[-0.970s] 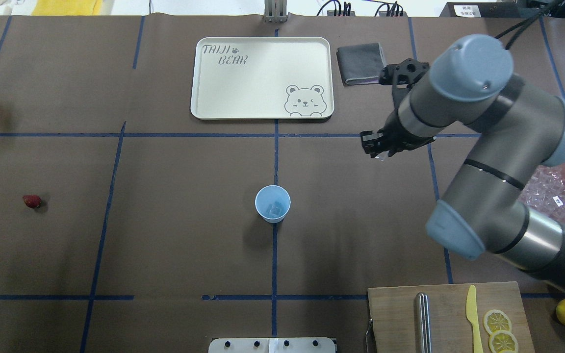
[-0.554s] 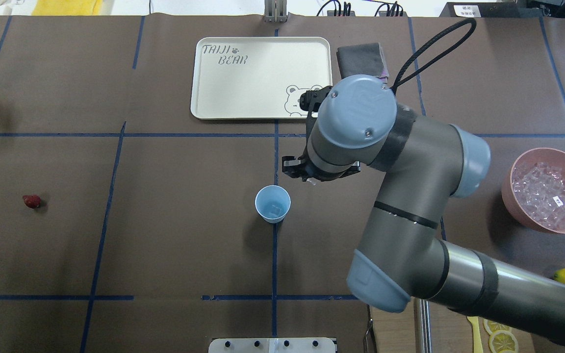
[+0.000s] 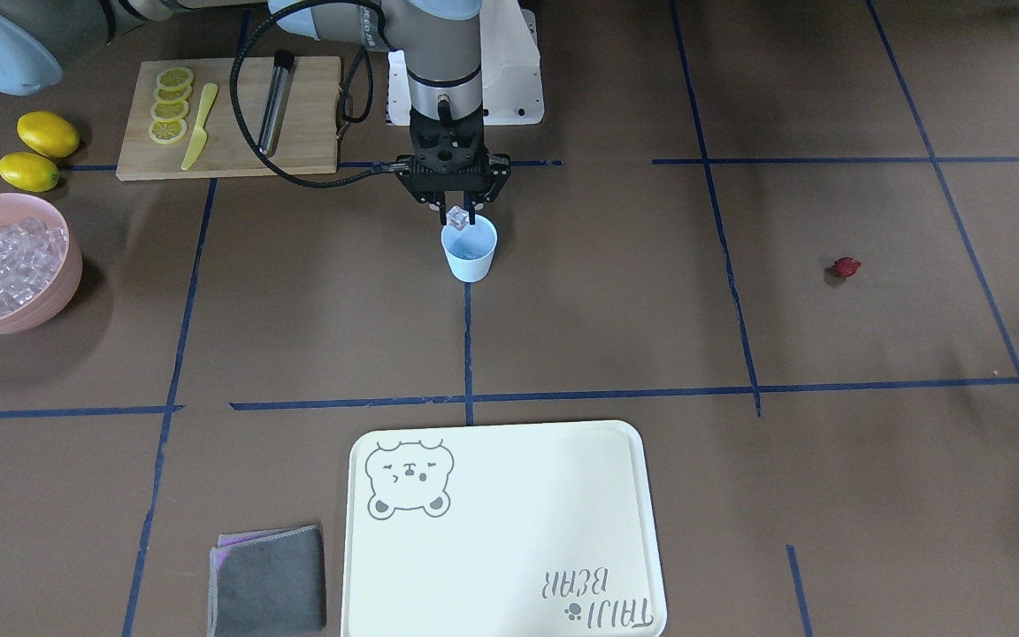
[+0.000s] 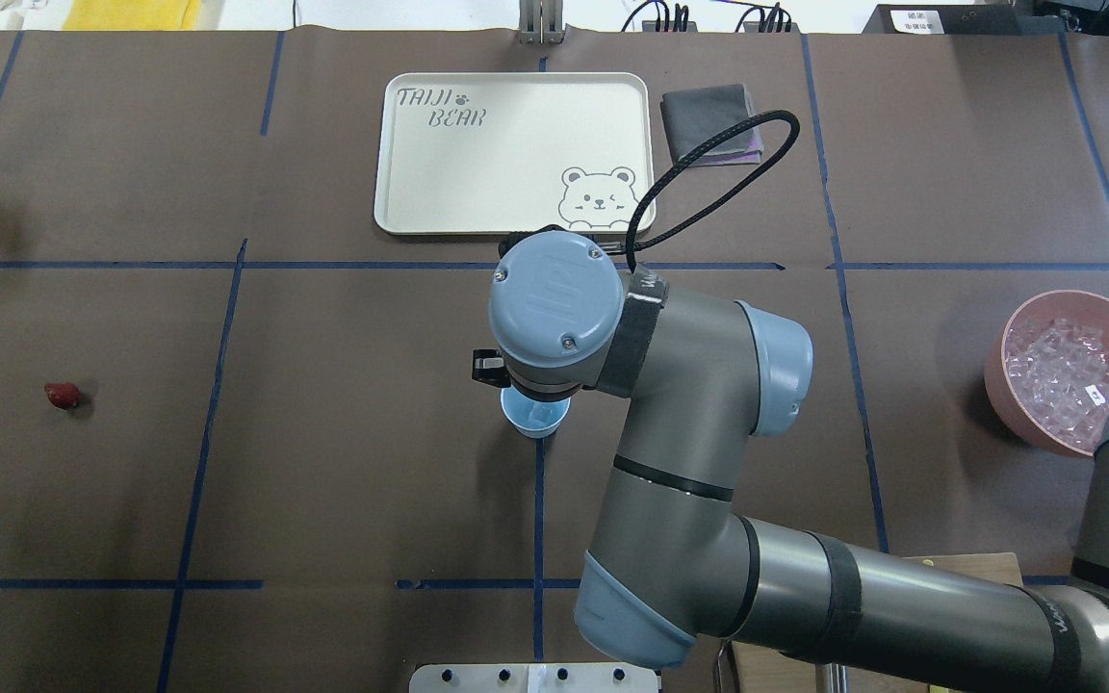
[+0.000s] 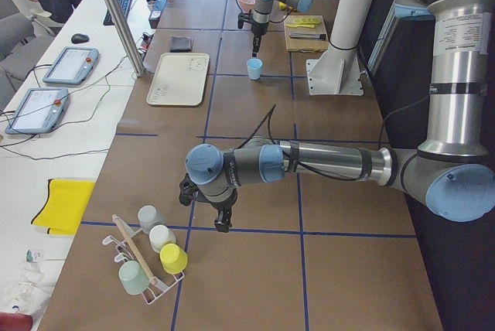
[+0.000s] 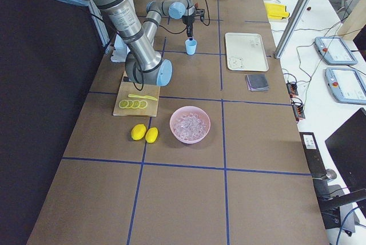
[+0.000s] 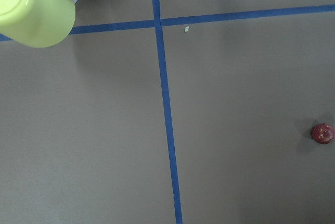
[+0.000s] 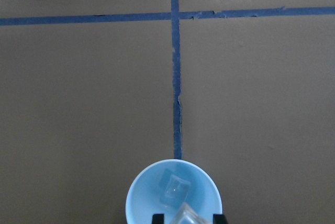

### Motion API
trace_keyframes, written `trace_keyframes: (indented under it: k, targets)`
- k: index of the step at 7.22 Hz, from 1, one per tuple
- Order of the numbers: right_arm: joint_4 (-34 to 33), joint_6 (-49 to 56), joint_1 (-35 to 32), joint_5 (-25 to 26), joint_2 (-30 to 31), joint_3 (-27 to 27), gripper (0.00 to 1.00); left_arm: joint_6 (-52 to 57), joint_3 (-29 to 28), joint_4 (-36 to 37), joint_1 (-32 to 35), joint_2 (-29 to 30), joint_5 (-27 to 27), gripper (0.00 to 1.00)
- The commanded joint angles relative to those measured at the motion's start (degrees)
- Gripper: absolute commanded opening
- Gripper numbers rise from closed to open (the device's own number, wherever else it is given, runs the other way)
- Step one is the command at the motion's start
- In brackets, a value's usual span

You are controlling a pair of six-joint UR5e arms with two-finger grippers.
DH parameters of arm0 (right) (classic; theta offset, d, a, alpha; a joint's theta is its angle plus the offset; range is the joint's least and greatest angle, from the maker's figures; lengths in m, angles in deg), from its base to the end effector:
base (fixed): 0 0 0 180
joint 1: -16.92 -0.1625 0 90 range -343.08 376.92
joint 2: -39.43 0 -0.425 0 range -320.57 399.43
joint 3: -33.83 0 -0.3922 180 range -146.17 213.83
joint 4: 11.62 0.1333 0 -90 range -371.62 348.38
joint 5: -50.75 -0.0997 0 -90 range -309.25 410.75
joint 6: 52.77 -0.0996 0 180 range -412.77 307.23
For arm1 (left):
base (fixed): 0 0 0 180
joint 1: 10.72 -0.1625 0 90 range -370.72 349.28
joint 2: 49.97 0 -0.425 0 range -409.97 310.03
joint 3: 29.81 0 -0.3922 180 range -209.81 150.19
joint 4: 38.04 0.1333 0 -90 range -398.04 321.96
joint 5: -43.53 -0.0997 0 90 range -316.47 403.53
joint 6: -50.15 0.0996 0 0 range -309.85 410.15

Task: Put ice and strawberries in cup

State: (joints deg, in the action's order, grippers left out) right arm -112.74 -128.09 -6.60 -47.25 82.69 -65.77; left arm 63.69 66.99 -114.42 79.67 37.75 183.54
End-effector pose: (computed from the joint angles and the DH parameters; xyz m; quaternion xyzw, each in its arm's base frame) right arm -0.5640 -0.3757 0.1260 0.0646 -0.3835 0.0442 0.9202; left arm -0.0601 -0.4620 0.6352 -0.0203 0.4270 0.0701 0.9013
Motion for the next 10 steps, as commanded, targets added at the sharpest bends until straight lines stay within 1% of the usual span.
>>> trace_keyframes:
  k: [1, 2, 5, 7, 9, 10]
  targets:
    - [0.0, 0.3, 0.8, 0.4, -0.2, 1.3, 0.55, 0.0, 0.0, 0.1, 0.0, -0.1, 0.0, 1.0]
    - [0.0, 0.5, 0.9, 0.8, -0.1, 1.2, 0.99, 0.0, 0.0, 0.1, 0.0, -0.1, 0.0, 1.0]
    - [0.0, 0.9, 0.6, 0.8, -0.1, 0.9, 0.99, 0.0, 0.0, 0.0, 0.0, -0.1, 0.0, 1.0]
    - [-0.2, 2.7, -2.7, -1.0, 0.7, -0.4, 0.99, 0.0, 0.0, 0.1, 0.0, -0.1, 0.0, 1.0]
    - [-0.2, 9.9, -8.4, -6.1, 7.4, -6.3, 0.99, 0.0, 0.0, 0.1, 0.0, -0.3, 0.0, 1.0]
    - [-0.2, 13.9, -10.6, -7.9, 10.6, -8.8, 0.99, 0.0, 0.0, 0.1, 0.0, -0.4, 0.0, 1.0]
